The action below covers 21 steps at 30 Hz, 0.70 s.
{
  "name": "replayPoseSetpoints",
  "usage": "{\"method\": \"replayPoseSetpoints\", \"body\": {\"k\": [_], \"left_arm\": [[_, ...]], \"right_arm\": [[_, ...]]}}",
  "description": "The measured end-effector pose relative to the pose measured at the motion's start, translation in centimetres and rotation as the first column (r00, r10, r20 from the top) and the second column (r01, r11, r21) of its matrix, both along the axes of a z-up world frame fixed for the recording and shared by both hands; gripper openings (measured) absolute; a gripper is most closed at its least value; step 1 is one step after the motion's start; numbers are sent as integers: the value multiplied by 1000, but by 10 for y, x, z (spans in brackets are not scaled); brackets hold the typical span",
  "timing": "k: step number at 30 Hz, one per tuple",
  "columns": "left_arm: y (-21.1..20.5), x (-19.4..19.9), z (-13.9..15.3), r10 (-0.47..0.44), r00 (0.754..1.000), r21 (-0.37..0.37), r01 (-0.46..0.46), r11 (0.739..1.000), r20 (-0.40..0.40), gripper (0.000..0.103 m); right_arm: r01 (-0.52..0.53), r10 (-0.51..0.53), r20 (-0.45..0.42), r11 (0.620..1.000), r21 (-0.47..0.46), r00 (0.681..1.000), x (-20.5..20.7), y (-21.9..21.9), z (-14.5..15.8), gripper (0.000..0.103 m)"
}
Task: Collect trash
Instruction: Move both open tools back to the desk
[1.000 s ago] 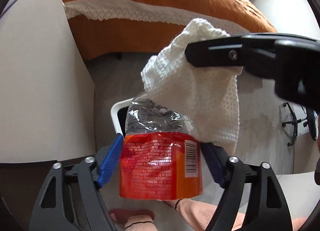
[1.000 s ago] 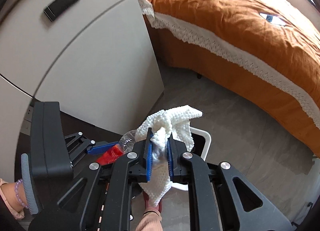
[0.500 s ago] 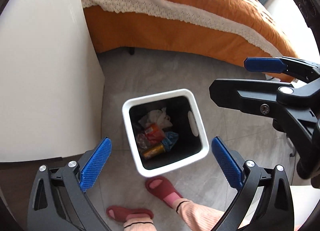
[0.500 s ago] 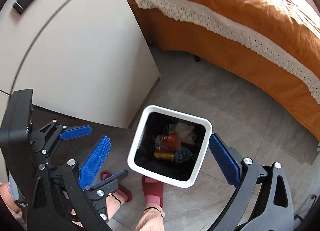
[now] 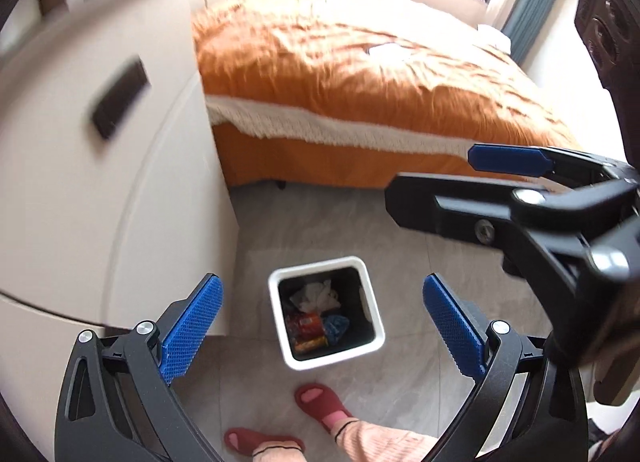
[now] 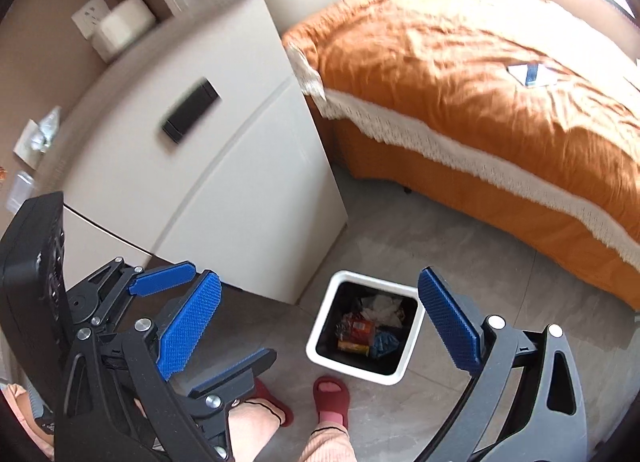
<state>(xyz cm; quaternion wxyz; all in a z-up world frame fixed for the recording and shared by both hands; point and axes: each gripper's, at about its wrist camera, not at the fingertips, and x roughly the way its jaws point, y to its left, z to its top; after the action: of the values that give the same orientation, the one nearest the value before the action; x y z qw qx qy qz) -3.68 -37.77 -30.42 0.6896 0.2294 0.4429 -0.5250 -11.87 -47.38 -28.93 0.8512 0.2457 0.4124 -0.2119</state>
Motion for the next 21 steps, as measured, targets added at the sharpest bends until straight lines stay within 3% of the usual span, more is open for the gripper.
{"method": "replayPoseSetpoints", "body": {"k": [6, 10, 13, 21], "left_arm": [[40, 8, 78, 108, 993, -80, -104, 991, 46, 98], [79, 25, 117, 217, 969, -111, -204, 973, 117, 98], [117, 45, 141, 318, 933, -138, -297, 945, 170, 98], [219, 123, 189, 555, 790, -192, -521, 831, 260, 98]], "right_arm": [[-99, 109, 140, 992, -78, 984, 20, 18, 83, 98], [-184, 209, 197, 973, -136, 958, 46, 36, 120, 98], [-269, 300, 217, 949, -161, 929, 74, 59, 137, 98], [-478, 518, 215, 853, -213, 828, 139, 140, 156, 98]]}}
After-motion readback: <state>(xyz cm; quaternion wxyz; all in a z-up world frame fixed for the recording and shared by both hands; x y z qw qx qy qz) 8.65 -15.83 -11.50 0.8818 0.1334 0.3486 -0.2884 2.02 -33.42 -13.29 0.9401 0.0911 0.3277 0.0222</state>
